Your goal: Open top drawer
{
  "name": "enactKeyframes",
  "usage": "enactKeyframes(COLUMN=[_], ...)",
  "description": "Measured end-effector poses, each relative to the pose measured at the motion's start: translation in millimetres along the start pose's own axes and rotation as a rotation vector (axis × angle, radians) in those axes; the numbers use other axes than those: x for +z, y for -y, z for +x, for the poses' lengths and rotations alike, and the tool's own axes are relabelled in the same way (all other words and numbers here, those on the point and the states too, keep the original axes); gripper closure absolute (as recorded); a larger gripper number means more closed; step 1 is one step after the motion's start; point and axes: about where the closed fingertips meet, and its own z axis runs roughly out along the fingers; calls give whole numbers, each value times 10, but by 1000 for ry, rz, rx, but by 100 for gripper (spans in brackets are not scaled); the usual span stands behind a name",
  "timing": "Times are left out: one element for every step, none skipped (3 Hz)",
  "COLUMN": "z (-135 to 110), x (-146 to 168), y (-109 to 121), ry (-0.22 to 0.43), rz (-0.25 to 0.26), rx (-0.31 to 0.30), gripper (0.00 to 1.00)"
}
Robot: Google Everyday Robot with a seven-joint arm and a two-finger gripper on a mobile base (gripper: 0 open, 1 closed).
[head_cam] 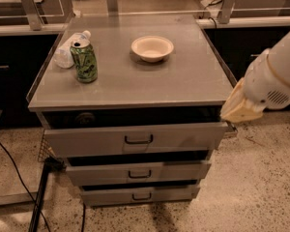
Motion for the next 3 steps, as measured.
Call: enactKeyframes(z=[79, 105, 105], x=[450, 580, 580], y=[-76, -193, -193], ry=[100, 191, 191], rz=[-3, -25, -25], rx=[24, 49, 49], gripper=[100, 100, 100])
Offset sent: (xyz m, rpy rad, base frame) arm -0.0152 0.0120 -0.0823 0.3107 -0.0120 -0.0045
